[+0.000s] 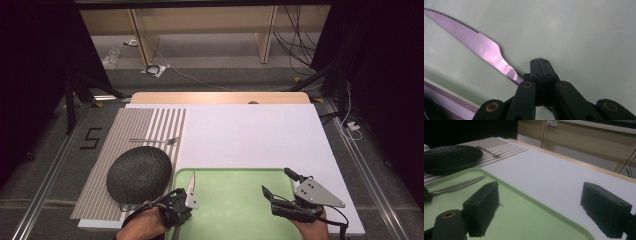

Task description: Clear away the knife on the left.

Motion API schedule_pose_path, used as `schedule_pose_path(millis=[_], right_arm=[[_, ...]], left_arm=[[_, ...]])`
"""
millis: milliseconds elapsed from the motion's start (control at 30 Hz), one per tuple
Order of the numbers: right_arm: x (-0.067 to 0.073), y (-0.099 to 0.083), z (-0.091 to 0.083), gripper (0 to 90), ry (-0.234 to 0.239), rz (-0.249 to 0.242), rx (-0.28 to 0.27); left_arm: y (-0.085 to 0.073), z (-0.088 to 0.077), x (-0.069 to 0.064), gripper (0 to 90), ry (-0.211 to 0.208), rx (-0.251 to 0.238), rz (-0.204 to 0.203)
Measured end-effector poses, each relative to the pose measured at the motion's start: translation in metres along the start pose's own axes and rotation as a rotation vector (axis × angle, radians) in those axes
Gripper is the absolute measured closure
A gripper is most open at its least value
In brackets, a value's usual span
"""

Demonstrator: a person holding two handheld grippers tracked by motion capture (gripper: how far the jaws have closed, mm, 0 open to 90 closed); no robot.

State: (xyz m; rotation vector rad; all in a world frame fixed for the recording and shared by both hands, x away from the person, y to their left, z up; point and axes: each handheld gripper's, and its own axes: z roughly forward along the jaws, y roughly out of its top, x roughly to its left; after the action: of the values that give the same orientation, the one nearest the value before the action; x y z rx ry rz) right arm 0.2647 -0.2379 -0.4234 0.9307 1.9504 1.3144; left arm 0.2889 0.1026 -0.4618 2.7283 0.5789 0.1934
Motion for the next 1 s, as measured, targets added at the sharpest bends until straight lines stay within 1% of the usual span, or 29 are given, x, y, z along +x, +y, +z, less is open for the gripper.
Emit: schedule_pose_path(millis=[267, 400, 467, 633, 800, 833, 900, 967, 1000], right_arm=[[0.000, 0.000, 0.000, 16.1, 0.001, 0.000, -0.003], [0.000, 0.000, 0.000, 16.1, 0.001, -0.002, -0.003], [0.000, 0.000, 0.000, 16.1, 0.001, -0.002, -0.002], [0.000, 0.000, 0.000, 16.1, 0.000, -0.001, -0.003], [0.000, 0.000, 0.000, 16.1, 0.000, -0.001, -0.003], [0.000, 0.000, 0.000, 16.1, 0.001, -0.001, -0.002], [0.000, 0.000, 0.000, 16.1, -0.001, -0.002, -0.002], [0.000, 0.000, 0.000, 16.1, 0.000, -0.001, -0.004], [0.000, 0.000, 0.000, 16.1, 0.000, -0.001, -0.004]], left_arm=[[-0.004, -0.002, 0.004, 89.5, 0.006, 0.016, -0.010], [-0.006, -0.003, 0.006, 89.4, -0.003, 0.026, -0.014], [-0.008, -0.004, 0.007, 89.4, -0.009, 0.034, -0.022], [-0.010, -0.004, 0.010, 88.7, -0.007, 0.041, -0.023], [-0.010, -0.006, 0.010, 81.5, -0.002, 0.030, -0.020], [-0.009, -0.007, 0.010, 78.8, -0.001, 0.032, -0.022], [-0.008, -0.009, 0.010, 69.7, 0.004, 0.022, -0.031], [-0.008, -0.011, 0.011, 66.6, 0.002, 0.005, -0.035], [-0.008, -0.013, 0.011, 63.6, 0.002, -0.004, -0.041]])
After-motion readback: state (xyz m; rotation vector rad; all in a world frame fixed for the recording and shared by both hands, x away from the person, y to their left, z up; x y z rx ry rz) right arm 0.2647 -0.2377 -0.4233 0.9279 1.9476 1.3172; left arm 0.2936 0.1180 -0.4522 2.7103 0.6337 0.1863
